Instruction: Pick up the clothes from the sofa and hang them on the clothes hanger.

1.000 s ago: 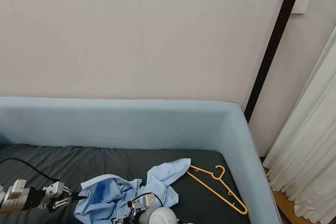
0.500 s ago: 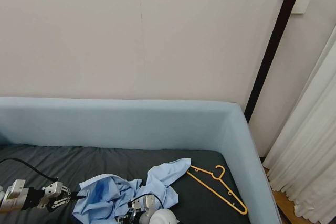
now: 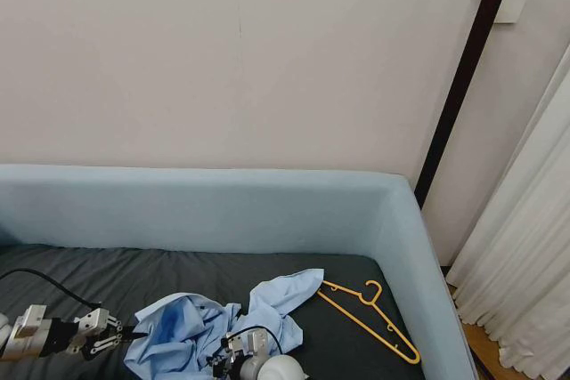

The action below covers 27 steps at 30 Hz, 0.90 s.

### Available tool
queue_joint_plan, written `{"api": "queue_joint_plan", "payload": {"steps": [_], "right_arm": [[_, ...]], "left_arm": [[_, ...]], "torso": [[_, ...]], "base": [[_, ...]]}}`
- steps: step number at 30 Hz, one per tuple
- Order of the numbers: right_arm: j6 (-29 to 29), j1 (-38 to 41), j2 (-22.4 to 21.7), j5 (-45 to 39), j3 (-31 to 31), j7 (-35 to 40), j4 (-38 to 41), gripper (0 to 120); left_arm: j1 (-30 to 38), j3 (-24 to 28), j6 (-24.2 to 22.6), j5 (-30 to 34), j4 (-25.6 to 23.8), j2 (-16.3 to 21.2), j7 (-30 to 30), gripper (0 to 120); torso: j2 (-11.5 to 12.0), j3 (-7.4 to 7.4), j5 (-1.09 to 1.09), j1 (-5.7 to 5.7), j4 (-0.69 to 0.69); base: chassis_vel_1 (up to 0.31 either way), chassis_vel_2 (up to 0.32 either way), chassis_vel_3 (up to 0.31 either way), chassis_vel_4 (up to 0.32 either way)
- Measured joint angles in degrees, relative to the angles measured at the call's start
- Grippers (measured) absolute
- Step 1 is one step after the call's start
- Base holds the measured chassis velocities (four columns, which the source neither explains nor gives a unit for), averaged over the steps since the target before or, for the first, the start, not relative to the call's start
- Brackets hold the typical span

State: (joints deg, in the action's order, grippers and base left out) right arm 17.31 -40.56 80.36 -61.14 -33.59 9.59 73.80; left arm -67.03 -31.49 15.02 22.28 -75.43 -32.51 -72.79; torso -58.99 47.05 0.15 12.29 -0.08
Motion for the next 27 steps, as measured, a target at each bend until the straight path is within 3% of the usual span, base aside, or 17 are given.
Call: {"api": "queue_joint_plan", "payload": {"steps": [7,13,17,21,23,27], "right_arm": [[-5.2,0.0,-5.2,1.1,0.0,-2.7,6.7,0],[-10.3,0.4,-11.1,3.1,3.5,-5.6,16.3,0],[-11.6,2.9,-14.2,1.2,11.0,-4.8,23.4,0],[-12.4,5.1,-17.0,-0.3,15.7,-4.3,27.8,0],[-12.6,5.7,-18.2,-1.0,17.3,-4.3,29.9,0],[-13.4,7.7,-22.6,-3.5,22.6,-4.3,36.0,0]], "left_arm": [[1.1,0.3,0.7,2.0,0.2,-1.1,0.9,0],[1.8,0.0,1.8,10.9,-3.0,-3.7,7.1,0],[2.3,0.3,3.7,19.0,-5.4,-5.9,16.8,0],[3.1,0.5,4.2,23.7,-8.2,-6.7,22.1,0],[3.5,0.5,4.4,25.3,-9.9,-6.7,24.5,0],[5.7,0.7,5.2,31.0,-16.7,-4.2,35.5,0]], "torso": [[0.0,0.00,0.00,0.00,0.00],[0.0,0.00,0.00,-0.01,-0.01],[0.0,0.00,0.01,0.00,0.00],[0.0,0.00,0.01,0.00,0.00],[0.0,0.00,0.00,0.00,0.00],[0.0,0.00,0.04,0.00,-0.01]], "base": [[0.000,0.000,0.000,0.000],[0.000,0.000,0.000,0.000],[0.000,0.000,0.000,0.000],[0.000,0.000,0.000,0.000],[0.000,0.000,0.000,0.000],[0.000,0.000,0.000,0.000]]}}
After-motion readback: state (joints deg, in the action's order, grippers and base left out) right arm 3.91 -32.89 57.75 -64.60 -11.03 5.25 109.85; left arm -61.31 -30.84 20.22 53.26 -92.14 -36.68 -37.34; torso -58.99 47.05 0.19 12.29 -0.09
